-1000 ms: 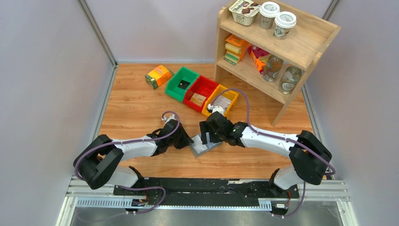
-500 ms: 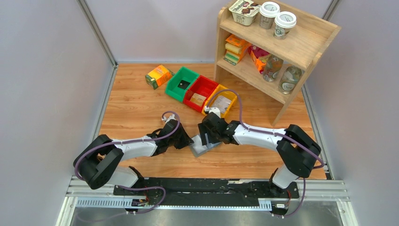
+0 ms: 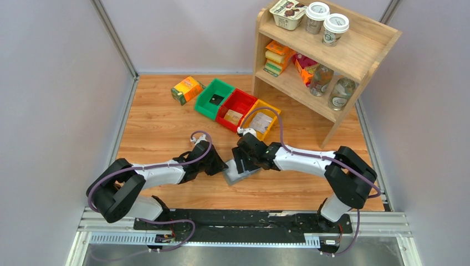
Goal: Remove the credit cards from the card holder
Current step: Open the card holder at the center of the board.
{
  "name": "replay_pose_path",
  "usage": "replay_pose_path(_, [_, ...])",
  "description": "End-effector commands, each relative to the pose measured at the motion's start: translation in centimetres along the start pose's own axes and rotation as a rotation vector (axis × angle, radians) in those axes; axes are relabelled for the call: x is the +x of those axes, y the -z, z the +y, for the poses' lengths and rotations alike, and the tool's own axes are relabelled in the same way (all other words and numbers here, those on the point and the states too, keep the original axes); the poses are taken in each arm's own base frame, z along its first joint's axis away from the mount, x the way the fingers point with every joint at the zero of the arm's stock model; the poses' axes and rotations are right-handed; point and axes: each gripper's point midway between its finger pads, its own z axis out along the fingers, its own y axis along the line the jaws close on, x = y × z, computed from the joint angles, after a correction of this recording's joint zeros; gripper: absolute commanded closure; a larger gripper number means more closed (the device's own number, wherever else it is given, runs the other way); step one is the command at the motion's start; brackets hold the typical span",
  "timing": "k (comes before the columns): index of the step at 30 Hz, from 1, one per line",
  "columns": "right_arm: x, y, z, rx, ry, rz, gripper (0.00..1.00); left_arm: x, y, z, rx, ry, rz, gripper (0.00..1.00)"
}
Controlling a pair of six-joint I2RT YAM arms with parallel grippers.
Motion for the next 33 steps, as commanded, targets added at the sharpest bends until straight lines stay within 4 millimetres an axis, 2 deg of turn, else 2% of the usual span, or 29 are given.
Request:
replay_pose_path(1, [-2.6, 1.7, 3.5, -0.144, 0.014, -0.072, 0.29, 0.4, 0.1, 0.4, -0.012, -0.004, 0.013, 0.79])
replay_pose_path(6, [-3.0, 2.6, 4.6, -0.199, 0.024, -0.087, 0.29, 0.4, 0.2, 0.2, -0.004, -0.003, 0.009, 0.79])
replay_pose_path(11, [-3.0, 3.7, 6.3, -0.293, 0.040, -0.094, 0.25, 0.4, 0.3, 0.2, -0.003, -0.002, 0.008, 0.79])
replay_pose_path(17, [-2.7, 3.2, 6.1, -0.281, 0.036, -0.078, 0.22, -0.2, 1.2, 0.2, 0.001, -0.005, -0.021, 0.78])
replay_pose_path(21, [-2.6, 3.4, 6.8, -0.315, 0.038, -0.073, 0.23, -1.0, 2.4, 0.3, -0.009, -0.015, -0.064, 0.77])
replay_pose_path(22, [-2.7, 3.5, 7.0, -0.328, 0.040, -0.078, 0.24, -1.6, 2.9, -0.3, 0.009, -0.016, -0.091, 0.76])
replay_pose_path(23, [-2.7, 3.6, 7.1, -0.330, 0.040, -0.076, 0.24, -1.3, 3.1, 0.6, -0.025, -0.019, -0.081, 0.76])
replay_pose_path(28, [-2.7, 3.7, 7.4, -0.350, 0.040, -0.075, 0.25, -3.0, 5.5, 0.7, -0.050, -0.043, -0.163, 0.75])
replay_pose_path(33, [-2.6, 4.0, 8.7, -0.421, 0.032, -0.068, 0.25, -4.5, 8.2, 0.0, -0.016, -0.054, -0.240, 0.72])
